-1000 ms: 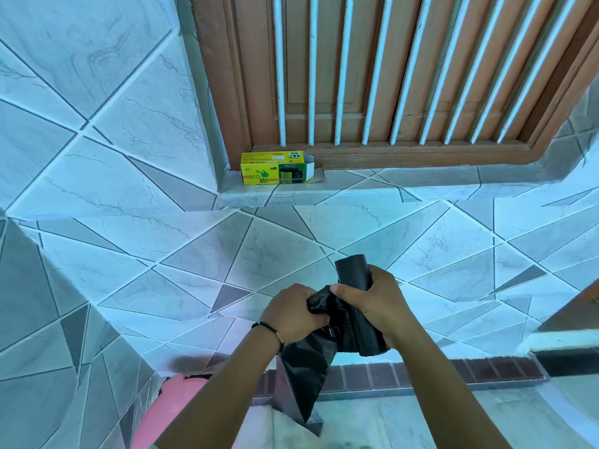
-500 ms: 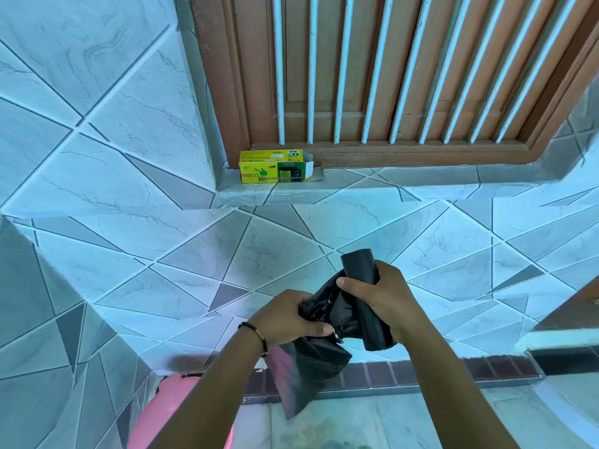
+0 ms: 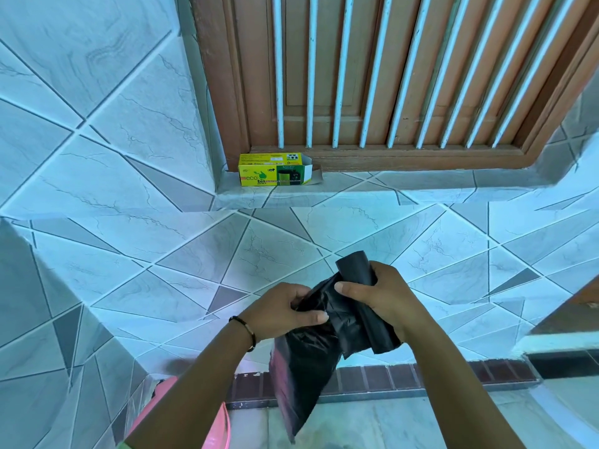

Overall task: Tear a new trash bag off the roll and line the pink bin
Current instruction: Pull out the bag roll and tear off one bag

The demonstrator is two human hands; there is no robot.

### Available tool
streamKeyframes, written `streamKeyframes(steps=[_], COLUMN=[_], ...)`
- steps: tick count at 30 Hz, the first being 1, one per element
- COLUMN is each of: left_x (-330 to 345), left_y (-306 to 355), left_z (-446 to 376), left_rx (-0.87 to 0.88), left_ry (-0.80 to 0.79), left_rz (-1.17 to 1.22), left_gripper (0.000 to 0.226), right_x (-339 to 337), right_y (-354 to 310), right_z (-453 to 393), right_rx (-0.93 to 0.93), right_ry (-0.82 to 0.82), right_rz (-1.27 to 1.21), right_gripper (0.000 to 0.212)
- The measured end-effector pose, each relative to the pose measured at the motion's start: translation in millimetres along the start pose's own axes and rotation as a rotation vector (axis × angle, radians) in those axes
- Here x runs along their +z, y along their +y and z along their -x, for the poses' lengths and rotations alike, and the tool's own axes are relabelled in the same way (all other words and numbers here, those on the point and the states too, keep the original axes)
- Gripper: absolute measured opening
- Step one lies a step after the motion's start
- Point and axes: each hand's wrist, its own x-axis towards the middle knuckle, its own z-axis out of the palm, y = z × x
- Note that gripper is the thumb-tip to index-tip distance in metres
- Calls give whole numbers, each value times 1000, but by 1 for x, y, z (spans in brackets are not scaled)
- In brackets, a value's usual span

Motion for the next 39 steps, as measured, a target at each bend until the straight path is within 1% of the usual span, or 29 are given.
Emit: streamKeyframes(steps=[1, 3, 7, 8, 10, 12, 15, 17, 21, 24, 26, 28, 31, 33, 35, 39], left_x=[1, 3, 2, 2, 0, -2, -6, -8, -7, -11, -18, -23, -23, -20, -20, -22], left_y=[0, 3, 7, 7, 5, 4, 1, 1, 6, 7, 4, 4, 7, 6, 3, -2], left_z=[-1, -2, 1, 2, 2, 3, 0, -2, -3, -1, 0, 1, 1, 0, 0, 0], left_rx=[12, 27, 32, 34, 36, 45, 36, 35, 31, 13, -8, -13, 46, 76, 71, 34], left_ry=[4, 44, 43, 52, 82, 100, 142, 150, 112, 114, 113, 79, 26, 57, 89, 47], left_rz=[90, 184, 271, 264, 181, 30, -163, -265, -464, -641, -657, -613, -489, -445, -469, -528], left_gripper=[31, 24, 5, 7, 9, 12, 32, 39, 39, 21, 22, 29, 36, 40, 40, 34], right_x=[1, 3, 2, 1, 0, 0, -2, -3, -1, -4, -9, -12, -11, -11, -14, -17], right_y=[0, 0, 2, 3, 3, 4, 5, 6, 6, 7, 7, 7, 6, 5, 3, 3], right_z=[1, 2, 3, 3, 4, 4, 4, 4, 3, 2, 2, 1, 0, 1, 1, 1], right_rx=[4, 16, 33, 34, 39, 45, 33, 15, -31, -55, -55, -60, -64, -64, -64, -78], right_ry=[-10, -17, 9, 8, -1, -20, -32, -33, -50, -56, -74, -89, -83, -82, -80, -91], right_rz=[-20, -61, -110, -119, -134, -130, -79, -41, 103, 217, 233, 229, 202, 172, 129, 145], right_gripper=[24, 23, 25, 25, 23, 22, 25, 25, 32, 35, 37, 39, 37, 37, 35, 32])
